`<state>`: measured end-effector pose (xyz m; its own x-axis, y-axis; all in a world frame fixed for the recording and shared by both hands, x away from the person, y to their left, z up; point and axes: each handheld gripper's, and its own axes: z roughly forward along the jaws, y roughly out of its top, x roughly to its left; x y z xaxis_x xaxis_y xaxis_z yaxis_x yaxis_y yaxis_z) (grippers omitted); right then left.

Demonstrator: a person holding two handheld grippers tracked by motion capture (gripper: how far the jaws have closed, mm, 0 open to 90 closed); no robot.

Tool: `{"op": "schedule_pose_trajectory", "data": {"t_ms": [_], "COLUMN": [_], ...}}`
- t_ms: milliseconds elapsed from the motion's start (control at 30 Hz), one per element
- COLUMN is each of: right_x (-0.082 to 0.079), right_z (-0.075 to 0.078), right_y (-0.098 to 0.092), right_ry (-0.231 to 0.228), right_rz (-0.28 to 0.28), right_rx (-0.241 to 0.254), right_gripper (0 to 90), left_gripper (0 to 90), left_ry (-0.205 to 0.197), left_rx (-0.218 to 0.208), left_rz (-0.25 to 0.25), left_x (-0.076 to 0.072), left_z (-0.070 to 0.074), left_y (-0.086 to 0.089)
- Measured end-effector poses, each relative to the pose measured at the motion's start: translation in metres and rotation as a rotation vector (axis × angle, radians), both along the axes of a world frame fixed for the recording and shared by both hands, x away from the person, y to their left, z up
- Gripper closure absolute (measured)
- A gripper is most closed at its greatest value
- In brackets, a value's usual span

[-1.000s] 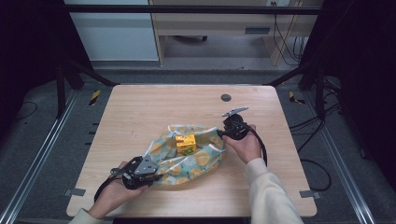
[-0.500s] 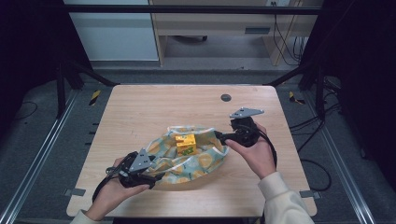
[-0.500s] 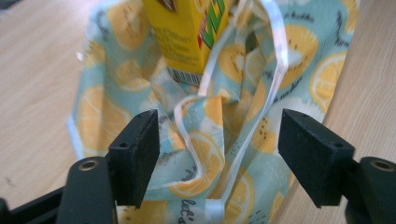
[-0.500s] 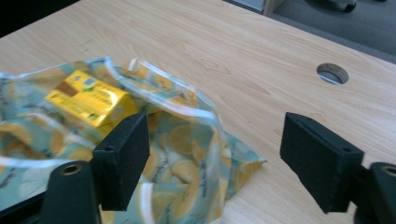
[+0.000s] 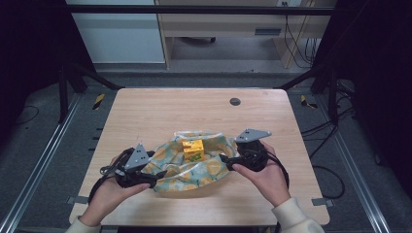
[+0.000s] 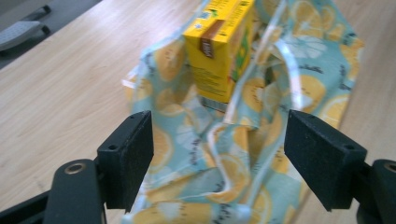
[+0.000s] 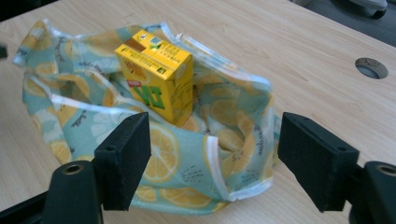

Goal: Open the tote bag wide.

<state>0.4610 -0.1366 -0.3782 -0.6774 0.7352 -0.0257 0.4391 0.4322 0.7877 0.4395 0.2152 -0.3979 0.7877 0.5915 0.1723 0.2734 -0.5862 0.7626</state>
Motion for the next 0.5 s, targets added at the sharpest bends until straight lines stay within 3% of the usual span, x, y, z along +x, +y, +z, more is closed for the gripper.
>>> {"op": "schedule_pose_trajectory", "data": {"t_ms": [300, 500], "right_x": [-0.010, -0.005], "right_z": [-0.014, -0.027], "right_y": [0.006, 0.009], "right_ry": [0.009, 0.030], "right_rz": [0.032, 0.032], "right_rx": [-0.023, -0.046], "right_gripper": [32.3, 31.9], "left_gripper": [24.0, 23.4], "left_ry": [0.018, 0.041], "left_rx": [0.040, 0.071], "left_rz": [0.029, 0.052], "left_x": [0.025, 0.047], "left_z": [0.011, 0.007], "left_y": [0.006, 0.003]}}
